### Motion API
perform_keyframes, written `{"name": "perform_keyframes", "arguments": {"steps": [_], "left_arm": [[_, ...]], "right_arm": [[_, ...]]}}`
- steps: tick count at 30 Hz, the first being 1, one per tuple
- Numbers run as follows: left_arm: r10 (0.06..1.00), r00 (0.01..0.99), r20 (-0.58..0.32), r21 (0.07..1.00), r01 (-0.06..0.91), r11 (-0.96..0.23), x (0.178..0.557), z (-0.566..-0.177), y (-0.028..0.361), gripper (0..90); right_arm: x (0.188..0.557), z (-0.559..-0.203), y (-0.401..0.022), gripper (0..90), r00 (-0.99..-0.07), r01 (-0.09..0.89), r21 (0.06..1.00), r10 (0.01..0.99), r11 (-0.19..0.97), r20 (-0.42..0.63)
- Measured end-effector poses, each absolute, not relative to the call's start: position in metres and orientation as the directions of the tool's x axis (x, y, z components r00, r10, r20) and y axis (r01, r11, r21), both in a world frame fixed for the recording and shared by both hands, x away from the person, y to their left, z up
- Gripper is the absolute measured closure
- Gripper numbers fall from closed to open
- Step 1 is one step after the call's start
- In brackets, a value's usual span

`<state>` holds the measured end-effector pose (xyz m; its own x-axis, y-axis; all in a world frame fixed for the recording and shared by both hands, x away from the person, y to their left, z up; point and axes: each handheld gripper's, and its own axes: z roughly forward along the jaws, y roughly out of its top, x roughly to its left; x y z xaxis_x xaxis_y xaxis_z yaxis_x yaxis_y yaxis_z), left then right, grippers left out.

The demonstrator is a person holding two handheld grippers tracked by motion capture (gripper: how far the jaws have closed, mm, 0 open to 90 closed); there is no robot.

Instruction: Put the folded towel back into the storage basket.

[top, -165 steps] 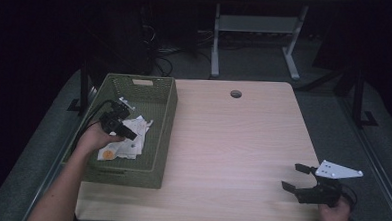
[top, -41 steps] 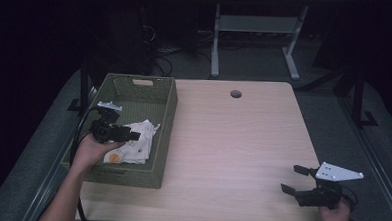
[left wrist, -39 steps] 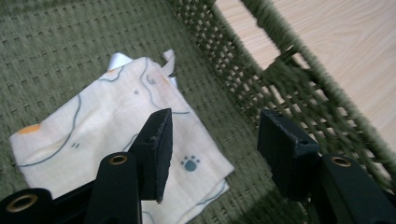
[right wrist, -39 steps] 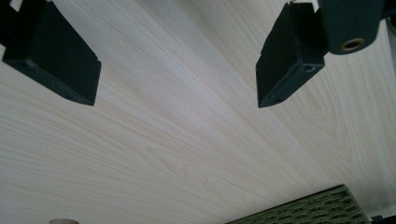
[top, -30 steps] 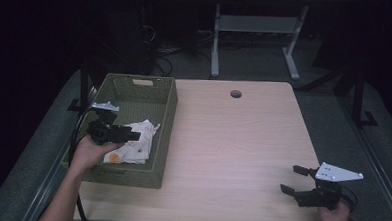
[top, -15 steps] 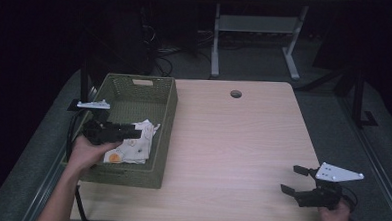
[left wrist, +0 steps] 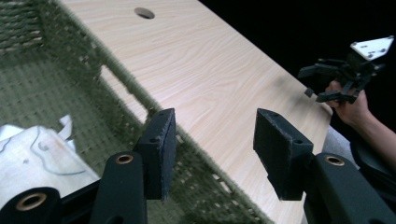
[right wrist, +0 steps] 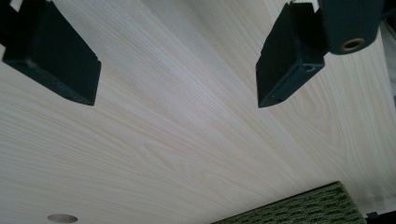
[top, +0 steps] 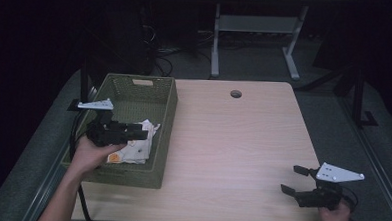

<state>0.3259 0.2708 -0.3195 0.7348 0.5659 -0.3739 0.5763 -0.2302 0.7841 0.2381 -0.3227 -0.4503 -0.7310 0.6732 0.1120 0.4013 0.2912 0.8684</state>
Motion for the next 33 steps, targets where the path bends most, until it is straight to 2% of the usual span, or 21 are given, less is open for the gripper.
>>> {"name": "perform_keyframes", "arguments": {"steps": [19,33], "left_arm": [[0.535,0.772,-0.343,0.795,0.542,-0.272,0.324,-0.310,0.240,47.2],[0.488,0.801,-0.347,0.791,0.530,-0.307,0.332,-0.314,0.202,47.0]], "right_arm": [[0.236,-0.446,-0.323,13.5,-0.732,0.387,0.879,0.672,0.280,0.109],[0.237,-0.446,-0.323,13.5,-0.730,0.387,0.878,0.675,0.283,0.105]]}}
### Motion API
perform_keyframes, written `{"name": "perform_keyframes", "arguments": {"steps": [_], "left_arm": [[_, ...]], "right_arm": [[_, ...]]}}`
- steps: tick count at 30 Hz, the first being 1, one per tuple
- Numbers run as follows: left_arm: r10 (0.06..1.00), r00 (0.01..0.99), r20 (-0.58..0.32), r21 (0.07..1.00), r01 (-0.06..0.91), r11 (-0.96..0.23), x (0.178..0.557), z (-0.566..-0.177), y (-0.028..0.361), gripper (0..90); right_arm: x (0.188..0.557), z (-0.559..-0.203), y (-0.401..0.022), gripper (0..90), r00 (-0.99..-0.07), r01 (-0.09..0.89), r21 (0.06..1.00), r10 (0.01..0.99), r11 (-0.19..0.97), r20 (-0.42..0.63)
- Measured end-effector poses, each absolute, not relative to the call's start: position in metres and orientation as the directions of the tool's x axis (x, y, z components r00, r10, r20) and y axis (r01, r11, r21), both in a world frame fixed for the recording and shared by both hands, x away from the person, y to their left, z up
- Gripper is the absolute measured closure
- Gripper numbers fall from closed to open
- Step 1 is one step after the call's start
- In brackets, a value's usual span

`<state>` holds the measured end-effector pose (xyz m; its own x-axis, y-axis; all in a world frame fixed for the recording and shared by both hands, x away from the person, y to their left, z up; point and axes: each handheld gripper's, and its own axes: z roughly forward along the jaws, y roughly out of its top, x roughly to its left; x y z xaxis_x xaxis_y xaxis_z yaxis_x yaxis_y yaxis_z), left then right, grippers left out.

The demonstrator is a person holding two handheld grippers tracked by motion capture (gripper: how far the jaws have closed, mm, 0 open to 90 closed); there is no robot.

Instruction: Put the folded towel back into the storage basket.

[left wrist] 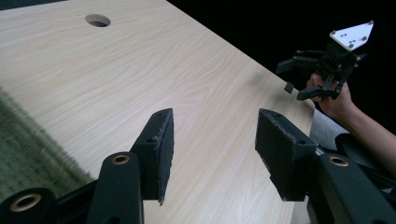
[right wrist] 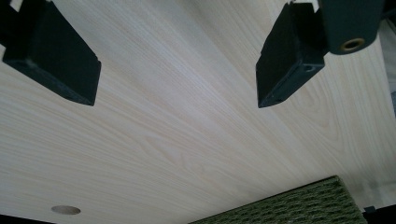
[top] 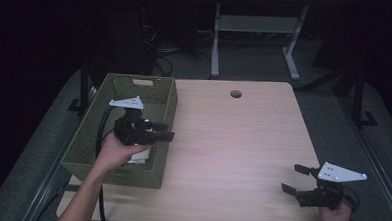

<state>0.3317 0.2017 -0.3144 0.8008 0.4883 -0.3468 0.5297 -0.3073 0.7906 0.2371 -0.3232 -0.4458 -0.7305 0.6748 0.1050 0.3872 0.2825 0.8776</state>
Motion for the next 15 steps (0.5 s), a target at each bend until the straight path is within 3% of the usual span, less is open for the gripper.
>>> {"name": "perform_keyframes", "arguments": {"steps": [15], "left_arm": [[0.448,0.824,-0.347,0.794,0.512,-0.328,0.338,-0.317,0.160,47.2]], "right_arm": [[0.239,-0.446,-0.326,13.5,-0.732,0.383,0.881,0.673,0.278,0.106]]}}
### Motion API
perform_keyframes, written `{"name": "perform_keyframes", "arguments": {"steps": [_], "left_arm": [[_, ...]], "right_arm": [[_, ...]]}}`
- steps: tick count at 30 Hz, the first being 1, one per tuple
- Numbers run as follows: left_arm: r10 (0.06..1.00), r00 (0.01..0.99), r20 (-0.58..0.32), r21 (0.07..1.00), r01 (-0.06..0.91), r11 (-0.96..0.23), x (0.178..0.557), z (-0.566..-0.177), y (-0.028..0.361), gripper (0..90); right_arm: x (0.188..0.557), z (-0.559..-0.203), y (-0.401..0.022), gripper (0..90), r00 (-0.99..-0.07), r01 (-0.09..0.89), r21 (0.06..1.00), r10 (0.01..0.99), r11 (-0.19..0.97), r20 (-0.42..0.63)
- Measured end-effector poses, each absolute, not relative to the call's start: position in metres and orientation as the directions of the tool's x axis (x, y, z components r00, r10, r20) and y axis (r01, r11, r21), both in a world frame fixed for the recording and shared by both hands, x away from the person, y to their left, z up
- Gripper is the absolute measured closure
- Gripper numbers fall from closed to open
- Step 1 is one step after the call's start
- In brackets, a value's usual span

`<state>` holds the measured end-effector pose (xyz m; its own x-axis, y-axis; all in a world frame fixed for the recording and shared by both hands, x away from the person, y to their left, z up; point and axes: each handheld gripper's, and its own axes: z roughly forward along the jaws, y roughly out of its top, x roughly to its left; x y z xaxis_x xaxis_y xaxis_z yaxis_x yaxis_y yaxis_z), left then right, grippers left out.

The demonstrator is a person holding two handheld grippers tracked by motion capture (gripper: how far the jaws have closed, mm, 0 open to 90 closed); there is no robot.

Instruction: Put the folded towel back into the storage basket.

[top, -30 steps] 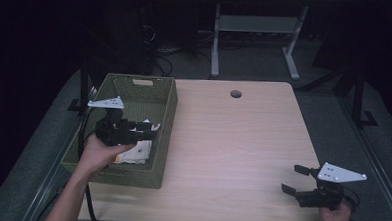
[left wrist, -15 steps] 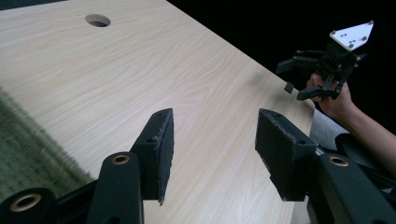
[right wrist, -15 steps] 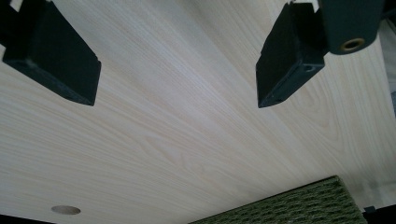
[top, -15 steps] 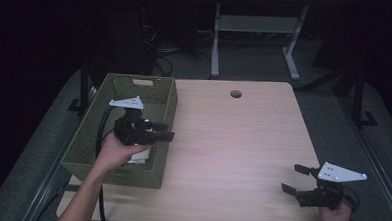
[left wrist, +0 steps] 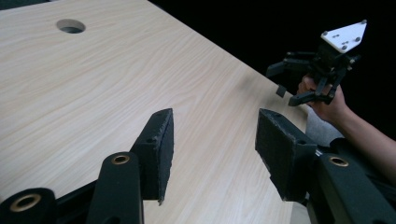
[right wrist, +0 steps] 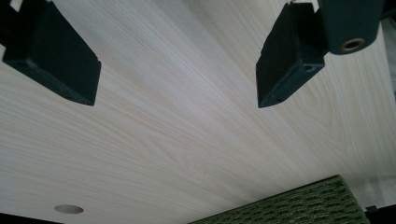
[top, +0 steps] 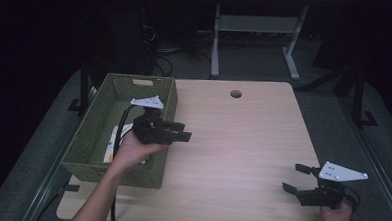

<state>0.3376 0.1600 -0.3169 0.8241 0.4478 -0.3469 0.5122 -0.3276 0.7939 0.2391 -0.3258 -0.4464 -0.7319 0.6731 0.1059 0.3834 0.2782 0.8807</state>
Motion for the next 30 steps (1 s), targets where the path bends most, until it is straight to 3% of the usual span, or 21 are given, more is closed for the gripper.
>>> {"name": "perform_keyframes", "arguments": {"steps": [19,30], "left_arm": [[0.403,0.859,-0.316,0.797,0.471,-0.378,0.329,-0.323,0.102,46.0],[0.403,0.871,-0.280,0.789,0.448,-0.420,0.320,-0.334,0.074,41.0]], "right_arm": [[0.238,-0.446,-0.329,13.5,-0.726,0.389,0.881,0.678,0.270,0.113],[0.238,-0.447,-0.334,13.5,-0.709,0.391,0.885,0.696,0.251,0.116]]}}
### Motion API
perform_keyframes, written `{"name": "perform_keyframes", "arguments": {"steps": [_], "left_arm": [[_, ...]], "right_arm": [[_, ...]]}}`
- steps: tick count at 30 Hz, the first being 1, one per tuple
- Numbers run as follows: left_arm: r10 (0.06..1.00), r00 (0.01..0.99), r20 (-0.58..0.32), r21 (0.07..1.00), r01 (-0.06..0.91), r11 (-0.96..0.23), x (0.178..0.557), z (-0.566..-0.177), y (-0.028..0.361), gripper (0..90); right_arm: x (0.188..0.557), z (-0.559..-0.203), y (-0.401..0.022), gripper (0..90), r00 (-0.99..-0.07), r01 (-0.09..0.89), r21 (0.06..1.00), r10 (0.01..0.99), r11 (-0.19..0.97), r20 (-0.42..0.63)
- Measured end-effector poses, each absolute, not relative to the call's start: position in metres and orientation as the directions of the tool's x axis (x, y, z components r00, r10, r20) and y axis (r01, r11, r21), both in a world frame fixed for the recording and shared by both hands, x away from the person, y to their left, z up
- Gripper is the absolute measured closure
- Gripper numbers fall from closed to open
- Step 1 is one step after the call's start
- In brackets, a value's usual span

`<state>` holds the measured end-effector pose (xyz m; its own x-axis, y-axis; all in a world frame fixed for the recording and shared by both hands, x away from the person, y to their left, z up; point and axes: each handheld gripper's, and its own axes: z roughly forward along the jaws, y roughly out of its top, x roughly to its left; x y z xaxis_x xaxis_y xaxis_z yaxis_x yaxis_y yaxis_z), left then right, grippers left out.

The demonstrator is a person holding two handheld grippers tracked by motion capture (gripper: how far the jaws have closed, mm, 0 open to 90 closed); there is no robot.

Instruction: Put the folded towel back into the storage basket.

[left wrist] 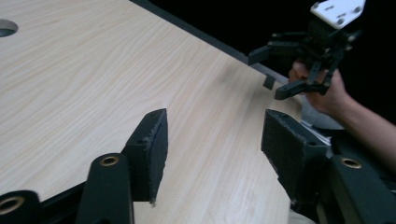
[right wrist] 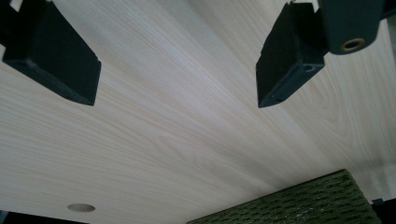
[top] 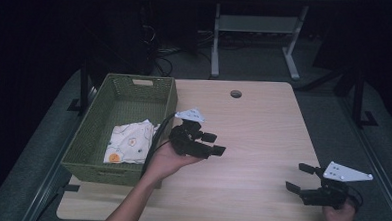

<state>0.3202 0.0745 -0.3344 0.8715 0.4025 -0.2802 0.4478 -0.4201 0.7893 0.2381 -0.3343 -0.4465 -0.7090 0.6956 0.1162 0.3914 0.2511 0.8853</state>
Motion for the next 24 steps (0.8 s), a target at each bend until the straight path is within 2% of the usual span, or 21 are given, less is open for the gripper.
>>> {"name": "perform_keyframes", "arguments": {"steps": [17,24], "left_arm": [[0.472,0.870,-0.143,0.781,0.392,-0.486,0.291,-0.372,0.039,36.4],[0.470,0.868,-0.164,0.760,0.414,-0.500,0.281,-0.393,0.031,34.7]], "right_arm": [[0.235,-0.447,-0.334,13.5,-0.704,0.393,0.883,0.702,0.255,0.111],[0.234,-0.447,-0.334,13.5,-0.707,0.396,0.880,0.699,0.263,0.109]]}}
